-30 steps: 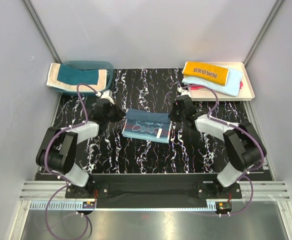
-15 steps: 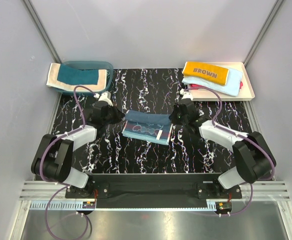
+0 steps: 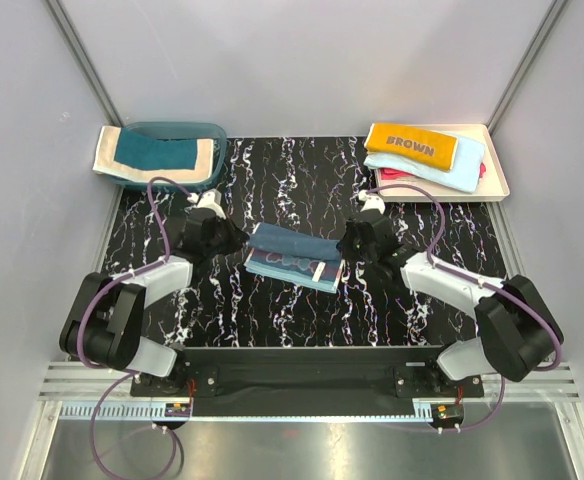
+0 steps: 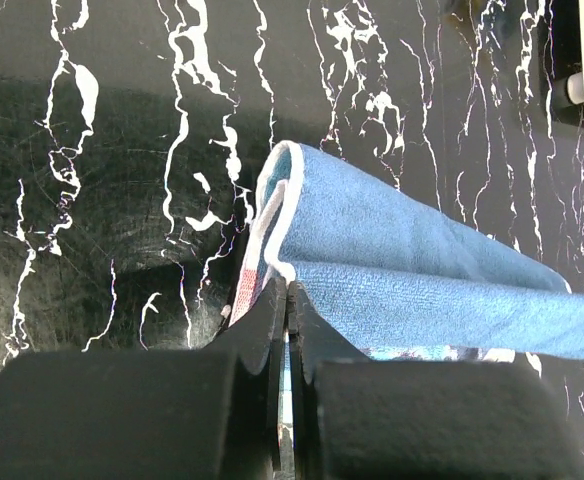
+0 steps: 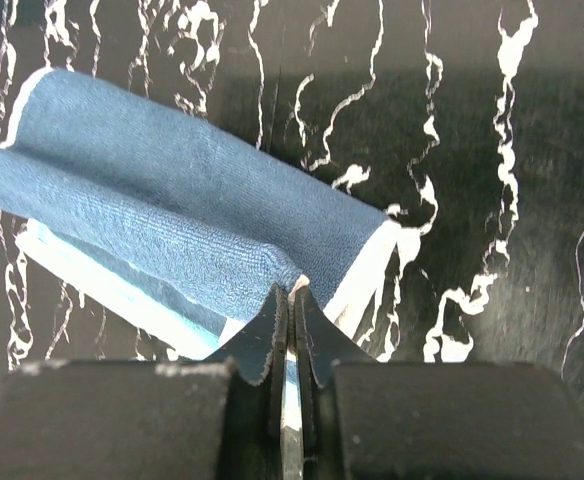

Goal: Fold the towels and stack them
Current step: Fold the towel

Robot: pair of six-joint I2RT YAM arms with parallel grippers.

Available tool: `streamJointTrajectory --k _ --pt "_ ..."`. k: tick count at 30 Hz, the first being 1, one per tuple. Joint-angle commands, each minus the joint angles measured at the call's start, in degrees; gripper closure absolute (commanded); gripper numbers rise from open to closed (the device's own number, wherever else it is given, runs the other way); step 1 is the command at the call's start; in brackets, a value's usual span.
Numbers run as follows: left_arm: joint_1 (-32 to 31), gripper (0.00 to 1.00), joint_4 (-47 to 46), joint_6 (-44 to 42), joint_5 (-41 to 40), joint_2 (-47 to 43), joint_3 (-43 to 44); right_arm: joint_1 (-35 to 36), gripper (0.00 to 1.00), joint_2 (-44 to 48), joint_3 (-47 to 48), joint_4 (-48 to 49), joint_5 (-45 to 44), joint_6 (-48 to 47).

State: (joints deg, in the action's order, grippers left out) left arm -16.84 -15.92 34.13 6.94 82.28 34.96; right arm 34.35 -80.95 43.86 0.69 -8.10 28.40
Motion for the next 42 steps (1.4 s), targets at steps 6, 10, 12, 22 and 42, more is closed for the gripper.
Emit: streamJointTrajectory --k 6,10,12,22,42 --pt "-0.03 1.00 -2.71 -1.17 -2.28 -1.16 -0.16 1.95 0.96 4.13 -2.89 1.07 -4.29 1.74" --pt "0.05 1.00 -2.71 -1.35 -2.37 -0.81 -0.15 2.30 0.96 4.31 -3.95 1.42 -4.91 2.09" --pt "0.05 1.00 -2.71 -1.43 -2.28 -0.63 -0.16 2.56 0.96 4.48 -4.83 2.03 -5.08 2.36" --pt "-0.03 1.00 -3.24 -1.08 -3.25 0.16 -0.95 3.53 0.96 5.45 -9.05 6.43 -6.23 5.08" --pt "0.05 1.00 -4.21 1.47 -3.95 3.41 -1.74 4.32 0.86 2.37 -15.55 16.97 -3.86 9.48"
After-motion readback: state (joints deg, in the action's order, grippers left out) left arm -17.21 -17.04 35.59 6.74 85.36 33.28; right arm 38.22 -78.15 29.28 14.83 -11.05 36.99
